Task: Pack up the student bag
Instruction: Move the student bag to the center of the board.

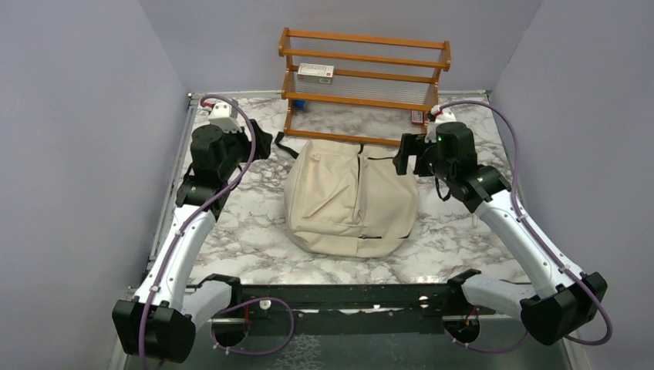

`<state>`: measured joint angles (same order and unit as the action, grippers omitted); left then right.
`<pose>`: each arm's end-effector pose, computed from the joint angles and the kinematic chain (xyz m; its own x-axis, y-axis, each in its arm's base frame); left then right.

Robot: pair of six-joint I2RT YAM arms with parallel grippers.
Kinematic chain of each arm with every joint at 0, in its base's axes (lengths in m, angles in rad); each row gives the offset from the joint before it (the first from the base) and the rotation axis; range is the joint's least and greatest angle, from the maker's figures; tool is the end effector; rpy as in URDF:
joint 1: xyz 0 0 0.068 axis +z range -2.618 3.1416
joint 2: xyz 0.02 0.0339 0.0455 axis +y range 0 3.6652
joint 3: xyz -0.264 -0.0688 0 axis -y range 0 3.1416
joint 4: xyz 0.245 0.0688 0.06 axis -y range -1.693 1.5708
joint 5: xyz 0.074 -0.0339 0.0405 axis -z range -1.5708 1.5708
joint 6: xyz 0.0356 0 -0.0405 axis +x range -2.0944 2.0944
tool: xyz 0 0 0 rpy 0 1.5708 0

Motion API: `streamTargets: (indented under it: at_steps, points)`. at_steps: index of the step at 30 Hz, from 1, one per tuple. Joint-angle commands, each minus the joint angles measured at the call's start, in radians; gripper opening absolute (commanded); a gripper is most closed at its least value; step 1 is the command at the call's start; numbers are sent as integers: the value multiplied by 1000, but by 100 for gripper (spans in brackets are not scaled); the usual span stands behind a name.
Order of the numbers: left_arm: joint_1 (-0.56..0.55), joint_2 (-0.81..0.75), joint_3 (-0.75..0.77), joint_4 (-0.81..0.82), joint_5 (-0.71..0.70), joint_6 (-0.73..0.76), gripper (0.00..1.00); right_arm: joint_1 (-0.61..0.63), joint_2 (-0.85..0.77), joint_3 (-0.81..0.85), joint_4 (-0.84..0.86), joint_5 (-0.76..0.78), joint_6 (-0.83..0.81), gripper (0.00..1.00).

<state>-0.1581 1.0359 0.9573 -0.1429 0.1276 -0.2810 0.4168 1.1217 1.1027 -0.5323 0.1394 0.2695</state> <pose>0.2373 -0.0424 0.3572 -0.2858 -0.2330 -0.9296 0.2077 0.9319 -0.2974 0.2256 0.0945 0.3494 -0.5396 0.0495 -0.8405 -0.1546 0.9755 0.1566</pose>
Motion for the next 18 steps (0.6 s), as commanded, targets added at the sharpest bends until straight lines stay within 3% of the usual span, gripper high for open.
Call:
streamTargets:
  at_steps: [1,18]
  points:
    - [6,-57,-46,10,-86,-14,72,-6,-72,-31,51,-58,-66,96]
    - [-50,-82,-71,-33,-240,48,73,-5,-225,-153,180,153,41,100]
